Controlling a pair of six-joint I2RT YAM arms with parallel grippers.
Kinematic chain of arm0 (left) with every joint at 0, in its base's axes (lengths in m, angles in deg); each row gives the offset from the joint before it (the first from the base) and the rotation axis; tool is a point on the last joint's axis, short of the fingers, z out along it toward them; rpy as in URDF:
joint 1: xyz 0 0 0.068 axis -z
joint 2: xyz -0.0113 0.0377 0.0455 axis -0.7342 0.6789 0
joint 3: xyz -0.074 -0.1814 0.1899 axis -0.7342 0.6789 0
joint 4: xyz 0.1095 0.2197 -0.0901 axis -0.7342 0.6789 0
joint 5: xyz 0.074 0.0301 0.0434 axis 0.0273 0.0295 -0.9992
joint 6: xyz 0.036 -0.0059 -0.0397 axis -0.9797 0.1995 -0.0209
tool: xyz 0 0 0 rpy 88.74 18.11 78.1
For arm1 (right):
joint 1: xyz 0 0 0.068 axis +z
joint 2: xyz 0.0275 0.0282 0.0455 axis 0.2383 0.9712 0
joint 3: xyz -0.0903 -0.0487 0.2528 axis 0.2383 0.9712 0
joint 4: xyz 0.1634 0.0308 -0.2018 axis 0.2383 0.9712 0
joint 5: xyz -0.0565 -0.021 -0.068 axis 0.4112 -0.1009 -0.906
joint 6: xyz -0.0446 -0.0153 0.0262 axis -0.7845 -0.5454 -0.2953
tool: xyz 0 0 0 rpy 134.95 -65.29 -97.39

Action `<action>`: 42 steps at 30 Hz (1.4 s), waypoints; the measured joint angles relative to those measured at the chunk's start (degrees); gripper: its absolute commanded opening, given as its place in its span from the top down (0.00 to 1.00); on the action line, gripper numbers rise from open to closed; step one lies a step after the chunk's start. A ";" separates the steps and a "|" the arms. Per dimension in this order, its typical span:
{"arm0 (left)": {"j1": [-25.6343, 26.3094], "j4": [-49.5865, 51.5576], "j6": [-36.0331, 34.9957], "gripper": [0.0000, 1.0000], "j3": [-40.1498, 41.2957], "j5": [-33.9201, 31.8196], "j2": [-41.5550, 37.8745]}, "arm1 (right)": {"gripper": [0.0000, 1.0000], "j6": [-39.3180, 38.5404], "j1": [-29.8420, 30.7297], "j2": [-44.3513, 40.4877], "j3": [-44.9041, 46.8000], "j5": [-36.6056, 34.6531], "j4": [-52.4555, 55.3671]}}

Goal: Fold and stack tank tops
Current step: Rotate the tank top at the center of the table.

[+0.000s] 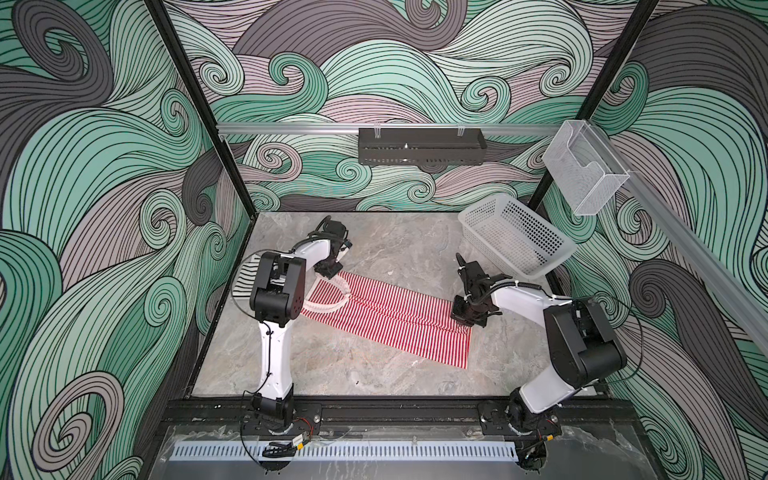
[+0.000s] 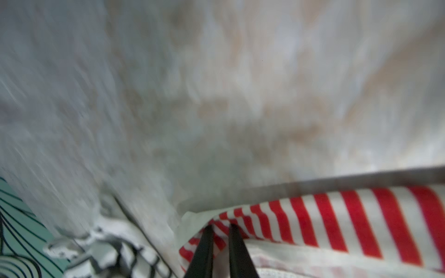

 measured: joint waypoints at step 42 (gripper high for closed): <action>10.69 1.62 5.33 0.82 13.11 2.73 -9.05 | 0.91 -0.83 10.05 6.19 -6.93 -3.61 -0.94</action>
